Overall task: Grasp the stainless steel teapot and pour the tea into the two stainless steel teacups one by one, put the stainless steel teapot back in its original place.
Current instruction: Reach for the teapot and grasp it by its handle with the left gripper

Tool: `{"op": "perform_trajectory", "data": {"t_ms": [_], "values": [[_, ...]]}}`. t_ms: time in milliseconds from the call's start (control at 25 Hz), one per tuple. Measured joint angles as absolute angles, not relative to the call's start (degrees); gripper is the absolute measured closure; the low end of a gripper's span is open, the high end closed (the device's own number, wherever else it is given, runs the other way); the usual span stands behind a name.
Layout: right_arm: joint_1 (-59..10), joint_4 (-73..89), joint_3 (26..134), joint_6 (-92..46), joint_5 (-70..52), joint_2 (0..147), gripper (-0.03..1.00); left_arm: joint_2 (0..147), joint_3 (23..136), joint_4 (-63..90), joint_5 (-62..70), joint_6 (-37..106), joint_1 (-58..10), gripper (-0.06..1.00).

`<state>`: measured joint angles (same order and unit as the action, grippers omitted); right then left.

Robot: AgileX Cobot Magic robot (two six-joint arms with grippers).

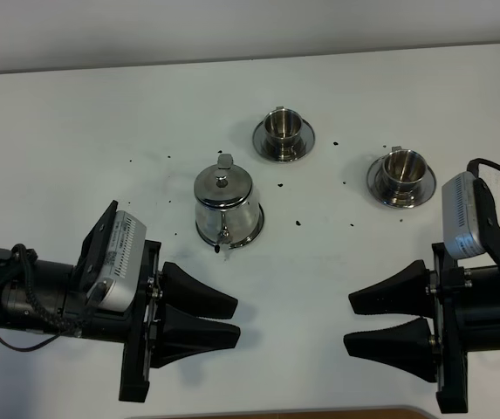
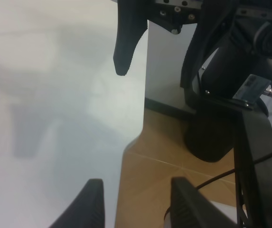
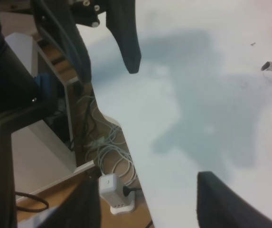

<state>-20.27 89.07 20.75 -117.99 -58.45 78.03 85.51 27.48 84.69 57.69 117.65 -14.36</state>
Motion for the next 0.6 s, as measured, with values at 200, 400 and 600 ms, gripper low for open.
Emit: {"op": "perform_trajectory", "data": {"t_ms": [200, 400, 600], "values": [[-20.3, 89.1, 20.8, -118.0, -58.5, 78.0, 0.51, 85.5, 27.5, 84.6, 58.2, 117.7, -14.4, 0.55], [-20.3, 91.0, 20.8, -118.0, -58.5, 78.0, 0.51, 85.5, 27.5, 84.7, 58.8, 117.7, -14.4, 0.55], [-20.3, 94.7, 20.8, -118.0, -58.7, 78.0, 0.51, 85.5, 27.5, 86.4, 58.8, 117.7, -14.4, 0.55]]}}
